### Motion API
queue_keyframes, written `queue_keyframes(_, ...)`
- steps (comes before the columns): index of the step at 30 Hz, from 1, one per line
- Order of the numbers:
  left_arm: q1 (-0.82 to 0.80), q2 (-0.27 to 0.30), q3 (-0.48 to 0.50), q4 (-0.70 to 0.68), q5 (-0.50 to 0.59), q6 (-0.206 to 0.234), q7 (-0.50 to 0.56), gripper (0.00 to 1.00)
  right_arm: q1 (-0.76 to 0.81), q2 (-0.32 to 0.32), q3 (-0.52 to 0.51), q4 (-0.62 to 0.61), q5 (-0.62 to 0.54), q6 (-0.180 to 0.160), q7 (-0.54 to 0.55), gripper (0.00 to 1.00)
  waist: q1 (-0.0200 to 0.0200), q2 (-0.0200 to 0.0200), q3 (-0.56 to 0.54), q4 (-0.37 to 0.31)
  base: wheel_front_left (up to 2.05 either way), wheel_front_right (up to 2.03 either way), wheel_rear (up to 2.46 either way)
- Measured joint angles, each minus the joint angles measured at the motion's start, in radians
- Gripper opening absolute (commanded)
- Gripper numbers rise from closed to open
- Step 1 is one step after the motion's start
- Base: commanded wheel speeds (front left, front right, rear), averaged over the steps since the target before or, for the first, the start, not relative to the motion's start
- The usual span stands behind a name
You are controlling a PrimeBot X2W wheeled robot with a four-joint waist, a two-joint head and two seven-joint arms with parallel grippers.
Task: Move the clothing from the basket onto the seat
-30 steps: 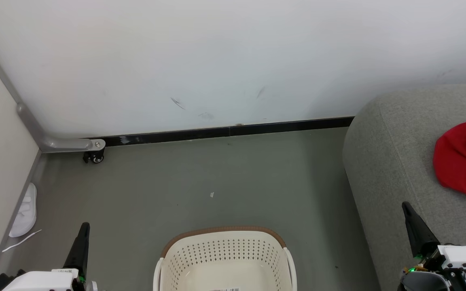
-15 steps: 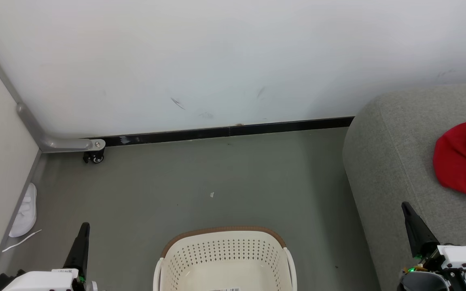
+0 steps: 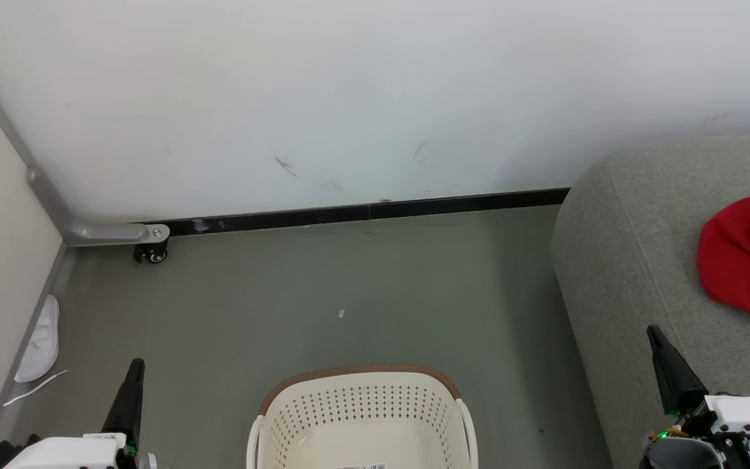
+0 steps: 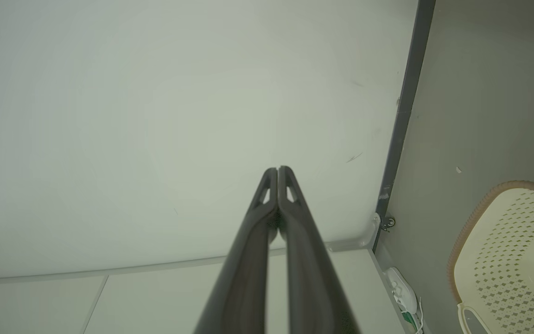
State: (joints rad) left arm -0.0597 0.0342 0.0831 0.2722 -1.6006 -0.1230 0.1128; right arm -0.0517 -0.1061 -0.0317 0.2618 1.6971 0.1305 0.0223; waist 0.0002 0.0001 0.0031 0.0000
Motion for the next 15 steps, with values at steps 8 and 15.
queue_keyframes(8,0.000,0.000,0.000,0.000,0.000,0.000,0.000,0.00,0.000,0.002,-0.003,0.000,0.000,0.000,0.005,0.00,0.0000,0.0000,0.000,0.000,0.00,0.00,0.00)
queue_keyframes(15,0.000,0.000,0.000,0.000,0.000,0.000,0.000,0.00,0.000,0.002,-0.006,0.000,0.000,0.000,0.006,0.00,0.0000,0.0000,0.000,0.000,0.00,0.00,0.00)
